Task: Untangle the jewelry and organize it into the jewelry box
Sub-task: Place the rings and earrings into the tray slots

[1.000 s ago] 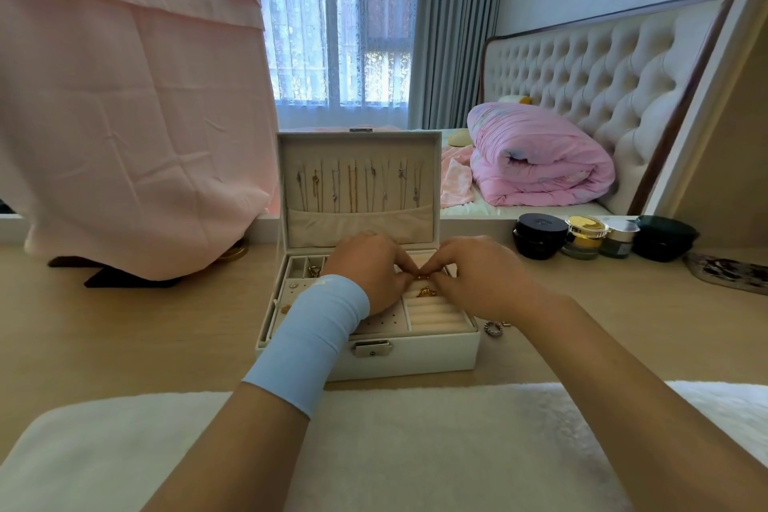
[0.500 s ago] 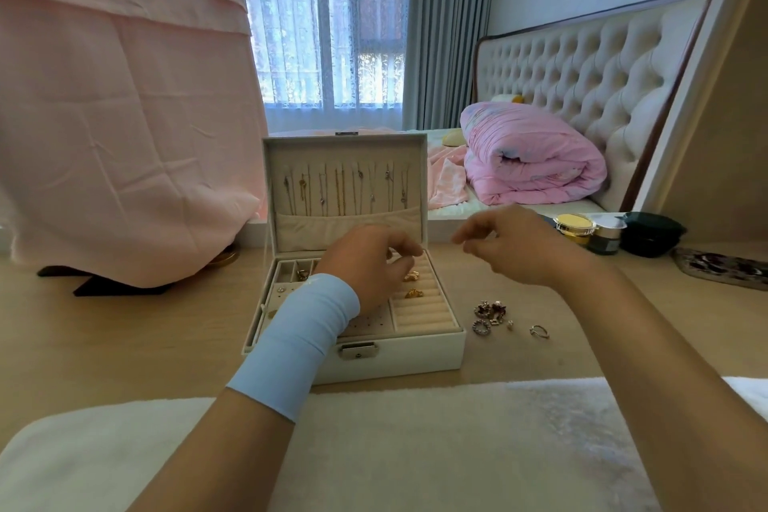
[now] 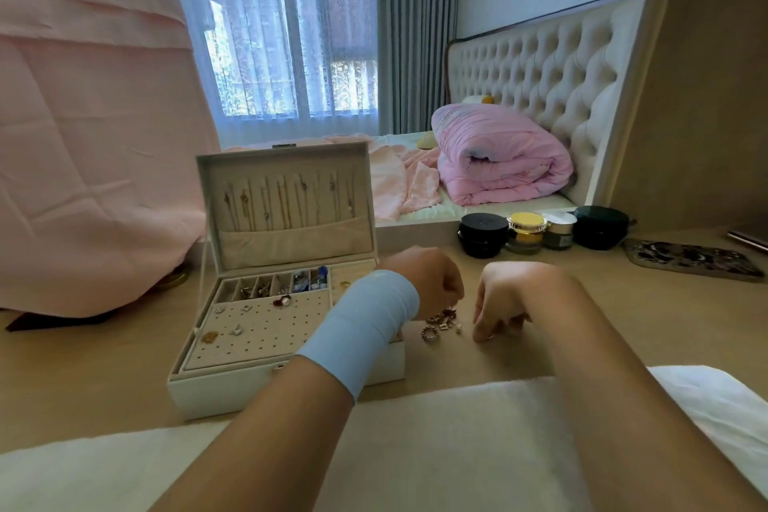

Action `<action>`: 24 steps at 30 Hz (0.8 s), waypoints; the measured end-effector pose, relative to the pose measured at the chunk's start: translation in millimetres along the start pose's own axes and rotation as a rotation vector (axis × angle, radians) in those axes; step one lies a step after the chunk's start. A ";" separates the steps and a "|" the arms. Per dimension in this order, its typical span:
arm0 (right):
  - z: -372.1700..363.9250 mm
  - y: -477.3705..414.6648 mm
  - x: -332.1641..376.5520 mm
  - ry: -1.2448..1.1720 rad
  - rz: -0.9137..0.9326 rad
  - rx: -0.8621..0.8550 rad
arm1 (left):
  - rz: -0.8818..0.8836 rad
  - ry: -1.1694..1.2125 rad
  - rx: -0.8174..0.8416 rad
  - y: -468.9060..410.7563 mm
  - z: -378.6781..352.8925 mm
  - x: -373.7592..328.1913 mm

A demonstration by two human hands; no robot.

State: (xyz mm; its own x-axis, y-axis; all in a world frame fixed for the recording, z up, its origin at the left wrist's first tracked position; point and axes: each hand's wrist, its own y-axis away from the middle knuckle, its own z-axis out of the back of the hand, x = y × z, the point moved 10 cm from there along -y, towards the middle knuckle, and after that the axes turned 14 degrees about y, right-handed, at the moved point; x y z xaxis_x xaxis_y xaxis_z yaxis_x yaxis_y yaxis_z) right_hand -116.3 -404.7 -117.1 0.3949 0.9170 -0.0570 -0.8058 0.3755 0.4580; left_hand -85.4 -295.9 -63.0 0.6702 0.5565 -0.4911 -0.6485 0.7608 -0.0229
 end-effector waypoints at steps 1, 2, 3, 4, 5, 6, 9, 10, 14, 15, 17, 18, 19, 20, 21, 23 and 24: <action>-0.1 -0.2 0.4 -0.018 0.006 -0.002 | 0.009 0.002 0.020 -3.3 -5.0 -0.4; 0.5 0.9 1.6 -0.039 0.016 -0.011 | 0.015 0.007 0.031 -5.2 -8.2 -0.3; 2.2 2.3 3.5 -0.072 0.033 -0.029 | 0.021 0.009 0.031 -6.2 -9.9 0.9; 5.2 3.5 5.7 -0.117 0.057 -0.058 | 0.025 0.011 0.023 -6.5 -10.2 2.2; 10.0 4.1 8.2 -0.175 0.088 -0.098 | 0.027 0.016 0.009 -6.6 -9.4 4.6; 16.0 4.4 10.7 -0.244 0.118 -0.140 | 0.025 0.029 -0.011 -6.1 -7.2 6.9; 33.0 7.1 15.9 -0.487 0.202 -0.240 | 0.015 0.111 -0.109 -1.5 8.7 13.8; 36.9 9.1 18.8 -0.571 0.231 -0.260 | 0.018 0.138 -0.146 1.4 16.2 16.9; 46.8 18.6 33.8 -0.870 0.341 -0.306 | 0.037 0.282 -0.271 15.2 46.0 32.2; 48.3 19.7 37.2 -0.923 0.359 -0.305 | 0.041 0.361 -0.293 19.5 51.4 38.2; 50.6 20.7 44.0 -1.025 0.390 -0.289 | 0.045 0.550 -0.324 29.6 59.0 50.0; 51.4 21.6 48.0 -1.069 0.405 -0.278 | 0.046 0.619 -0.338 34.9 62.4 55.4; 52.6 22.4 53.0 -1.100 0.423 -0.272 | 0.045 0.660 -0.349 40.1 65.8 60.3; 54.1 24.9 58.9 -1.117 0.444 -0.275 | 0.045 0.696 -0.355 45.0 68.8 64.8; 56.3 27.3 64.9 -1.118 0.467 -0.289 | 0.050 0.738 -0.361 49.1 71.2 69.4; 60.9 34.5 76.7 -1.079 0.511 -0.339 | 0.074 0.826 -0.376 55.9 75.9 78.9; 62.8 37.9 82.8 -1.049 0.528 -0.363 | 0.083 0.848 -0.389 59.6 78.9 83.1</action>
State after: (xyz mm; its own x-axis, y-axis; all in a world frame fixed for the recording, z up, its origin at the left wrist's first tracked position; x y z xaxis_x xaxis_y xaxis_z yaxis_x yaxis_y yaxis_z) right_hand -86.4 -323.0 -48.7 0.0118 0.4779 0.8783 -0.9842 0.1605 -0.0741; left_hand -39.9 -178.0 -36.5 0.2287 0.0578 -0.9718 -0.8602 0.4794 -0.1739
